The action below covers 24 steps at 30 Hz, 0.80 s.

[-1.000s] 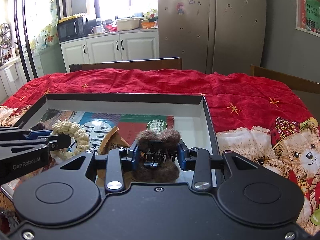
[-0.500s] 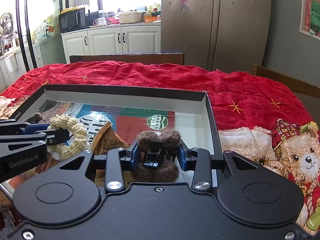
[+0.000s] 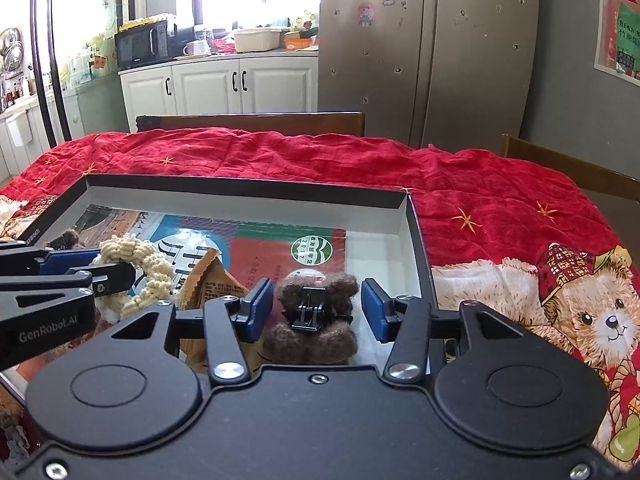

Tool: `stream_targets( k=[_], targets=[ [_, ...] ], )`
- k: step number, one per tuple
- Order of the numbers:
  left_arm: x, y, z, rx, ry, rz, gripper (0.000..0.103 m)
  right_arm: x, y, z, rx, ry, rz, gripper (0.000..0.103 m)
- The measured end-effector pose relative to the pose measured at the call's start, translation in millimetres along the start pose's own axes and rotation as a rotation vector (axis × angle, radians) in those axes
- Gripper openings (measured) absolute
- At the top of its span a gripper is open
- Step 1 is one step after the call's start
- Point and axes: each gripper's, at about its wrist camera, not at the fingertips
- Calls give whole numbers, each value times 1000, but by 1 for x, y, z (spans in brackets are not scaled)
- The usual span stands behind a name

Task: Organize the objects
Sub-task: 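Open right gripper releasing fuzzy toy in box while left gripper releases cream scrunchie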

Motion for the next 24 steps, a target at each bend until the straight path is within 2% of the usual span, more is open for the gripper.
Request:
stream_targets(
  k=[6,24],
  targets=[
    [0,2,5,18,0,3,52,2,-1,3,16,-2,-14,47],
    [7,5,31,74,-2,-16,55,13,0,19,51,26,-84,47]
  ],
)
Point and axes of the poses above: each gripper's, at about its wrist camera, not at the fingertips, and z roughly against the way its jaws point, x to its right, y to its top, and after that the axes turned 12 degrees about -y, right-handed
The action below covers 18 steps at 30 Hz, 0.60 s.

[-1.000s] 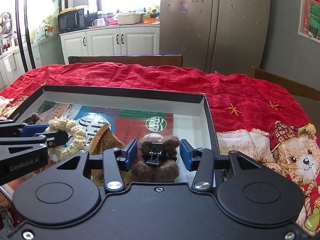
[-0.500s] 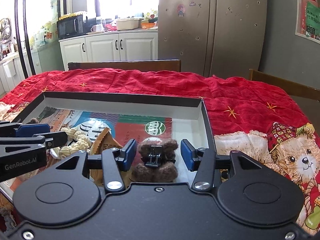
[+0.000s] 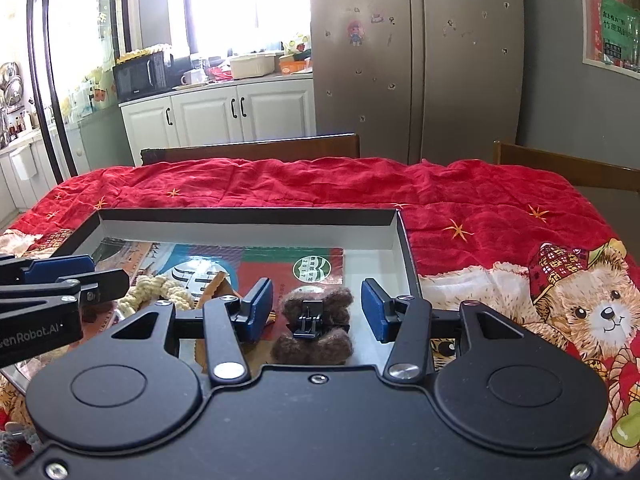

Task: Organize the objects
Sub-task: 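Open right gripper releasing fuzzy toy in box while left gripper releases cream scrunchie, then withdraw both grippers from the box toward the lace scrunchies and lighters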

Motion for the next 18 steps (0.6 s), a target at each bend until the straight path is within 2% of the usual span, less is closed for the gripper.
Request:
stream_targets(
  k=[18],
  targets=[
    [9,-5,47,14,-36,-35,57,11,-1,43,16,16,-2,47]
  ],
)
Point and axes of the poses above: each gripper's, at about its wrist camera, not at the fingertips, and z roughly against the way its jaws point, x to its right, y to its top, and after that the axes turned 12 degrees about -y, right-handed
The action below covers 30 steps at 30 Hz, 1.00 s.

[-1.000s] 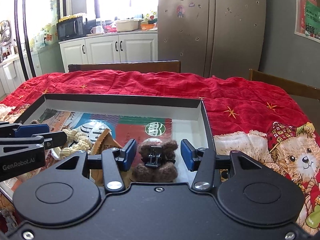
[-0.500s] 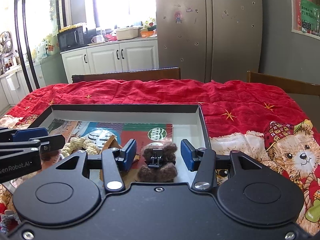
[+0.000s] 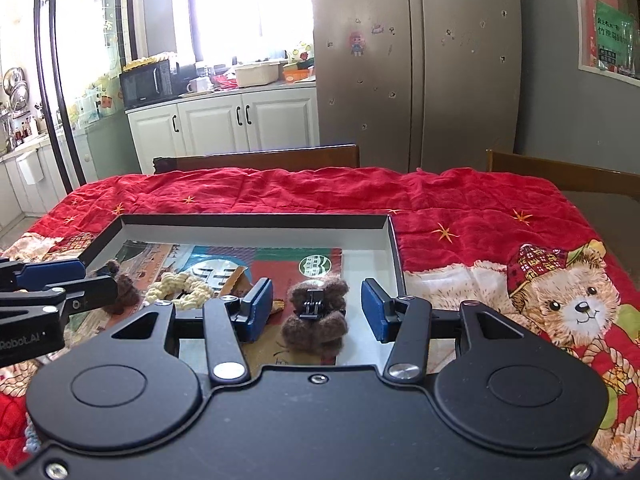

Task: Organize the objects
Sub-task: 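Withdraw both grippers from the box toward the lace scrunchies and lighters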

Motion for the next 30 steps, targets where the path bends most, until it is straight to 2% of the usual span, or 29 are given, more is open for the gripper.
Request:
stream_targets(
  k=[20,30],
  targets=[
    [24,-18,56,0,-64,-83,63,2,-19,77,52,10,104,47],
    [22,-43,73,-61,-189,-79,67,12,-41,112,30,45,114,47]
  ],
)
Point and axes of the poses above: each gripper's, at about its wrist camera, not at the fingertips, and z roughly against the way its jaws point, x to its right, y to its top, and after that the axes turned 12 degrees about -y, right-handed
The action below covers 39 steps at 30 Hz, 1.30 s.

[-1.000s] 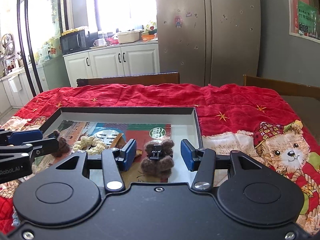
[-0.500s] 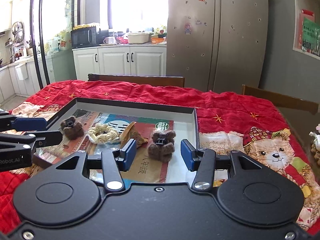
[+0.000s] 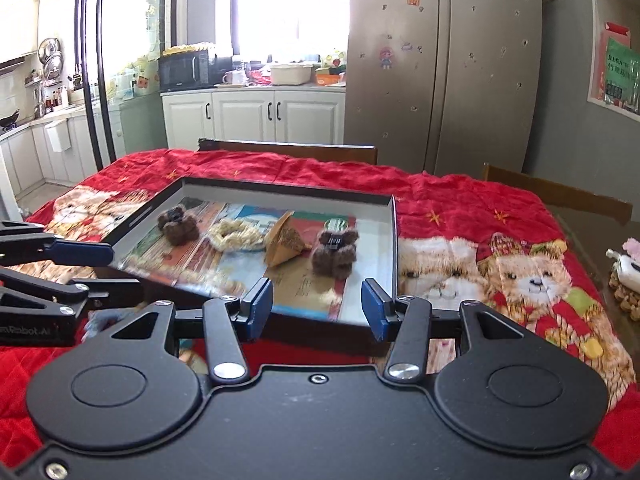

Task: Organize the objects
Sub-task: 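Withdraw both grippers from the box toward the lace scrunchies and lighters, then grasp black lace-trimmed scrunchie with right gripper while left gripper closes on lace scrunchie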

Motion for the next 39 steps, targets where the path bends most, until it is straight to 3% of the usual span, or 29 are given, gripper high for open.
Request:
stream_targets(
  k=[10,19,28,33,39],
  targets=[
    [7,-26,4,-46,-111,-57,67,3,-40,36,-46,65,0,47],
    [20,-42,1,-67,-175,-149,67,4,-77,51,-82,99,-17,45],
    [20,-49,-11,-85,-203,-166,61,2,-90,53,-111,117,-10,44],
    [14,-48,-17,-91,-234,-120,47,5,-96,46,-150,144,-34,38],
    [12,-50,-22,-104,-220,-112,27,1,-101,47,-154,144,-16,33]
  ],
)
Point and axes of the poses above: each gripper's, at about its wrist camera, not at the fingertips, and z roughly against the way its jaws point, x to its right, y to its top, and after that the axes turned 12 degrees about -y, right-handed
